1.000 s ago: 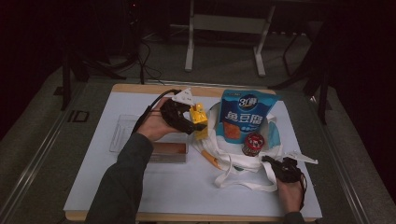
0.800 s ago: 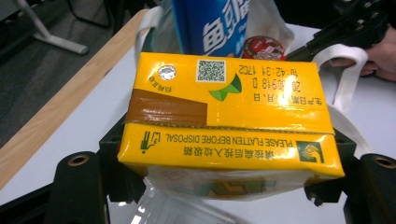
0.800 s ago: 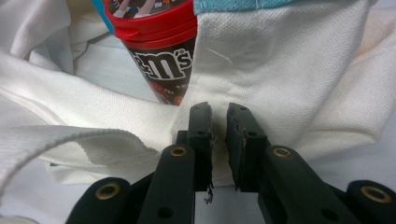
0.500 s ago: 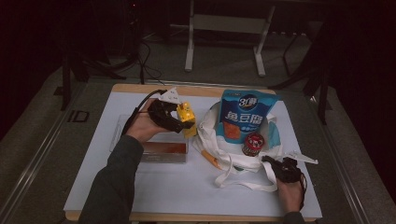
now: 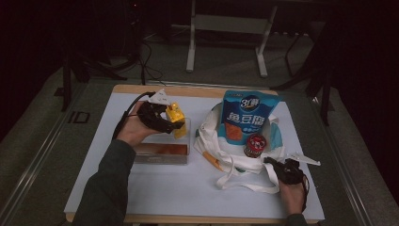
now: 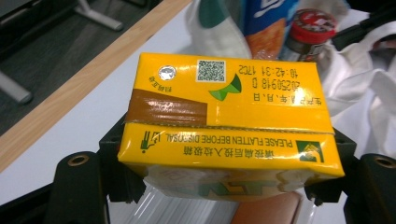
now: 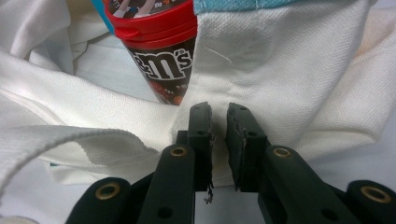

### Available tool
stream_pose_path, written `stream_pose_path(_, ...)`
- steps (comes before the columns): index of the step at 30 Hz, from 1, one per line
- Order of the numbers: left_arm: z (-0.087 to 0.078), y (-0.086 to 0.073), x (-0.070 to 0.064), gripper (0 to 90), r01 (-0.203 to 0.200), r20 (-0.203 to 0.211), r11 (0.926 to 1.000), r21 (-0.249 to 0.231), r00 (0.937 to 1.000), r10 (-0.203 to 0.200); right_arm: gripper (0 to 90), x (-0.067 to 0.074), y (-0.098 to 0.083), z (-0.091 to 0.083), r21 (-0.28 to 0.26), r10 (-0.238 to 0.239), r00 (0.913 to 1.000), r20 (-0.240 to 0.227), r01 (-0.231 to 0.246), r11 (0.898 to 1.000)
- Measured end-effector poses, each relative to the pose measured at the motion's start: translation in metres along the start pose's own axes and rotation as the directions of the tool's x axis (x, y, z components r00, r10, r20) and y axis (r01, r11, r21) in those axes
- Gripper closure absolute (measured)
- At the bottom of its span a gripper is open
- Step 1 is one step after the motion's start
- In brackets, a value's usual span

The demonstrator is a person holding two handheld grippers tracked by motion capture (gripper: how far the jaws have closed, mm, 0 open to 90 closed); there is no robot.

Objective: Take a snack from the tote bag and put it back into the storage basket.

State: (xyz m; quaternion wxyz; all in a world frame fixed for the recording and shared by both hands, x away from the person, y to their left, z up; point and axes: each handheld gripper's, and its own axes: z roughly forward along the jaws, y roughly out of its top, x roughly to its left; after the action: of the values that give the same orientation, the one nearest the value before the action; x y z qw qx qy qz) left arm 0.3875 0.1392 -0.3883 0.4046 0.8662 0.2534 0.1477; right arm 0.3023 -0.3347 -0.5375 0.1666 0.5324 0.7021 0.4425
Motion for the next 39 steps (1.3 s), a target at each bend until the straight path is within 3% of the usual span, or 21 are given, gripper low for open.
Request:
stream_pose_path(12,-0.010,-0.024,0.014,28.7,0.073,-0.067,0.9971,0.022,0.9952,-0.072,80.0,0.000,0.000,0.000,0.001,0.002,1.0000,-0.001,-0.002,1.000)
stream_pose_path(20,-0.014,-0.035,0.020,28.7,0.132,-0.116,0.9908,0.033,0.9851,-0.127,80.0,0.000,0.000,0.000,0.002,0.004,1.0000,-0.003,-0.004,1.000)
stream_pose_path(31,-0.017,-0.048,0.024,28.7,0.204,-0.188,0.9779,0.044,0.9631,-0.193,80.0,0.000,0.000,0.000,0.001,0.003,1.0000,-0.003,-0.003,1.000)
stream_pose_path(34,-0.019,-0.054,0.026,28.7,0.229,-0.209,0.9723,0.047,0.9541,-0.215,80.0,0.000,0.000,0.000,0.002,0.003,1.0000,-0.003,-0.003,1.000)
stream_pose_path(39,-0.024,-0.064,0.028,28.7,0.288,-0.238,0.9573,0.028,0.9320,-0.273,80.0,0.000,0.000,0.000,0.001,0.003,1.0000,-0.003,-0.003,1.000)
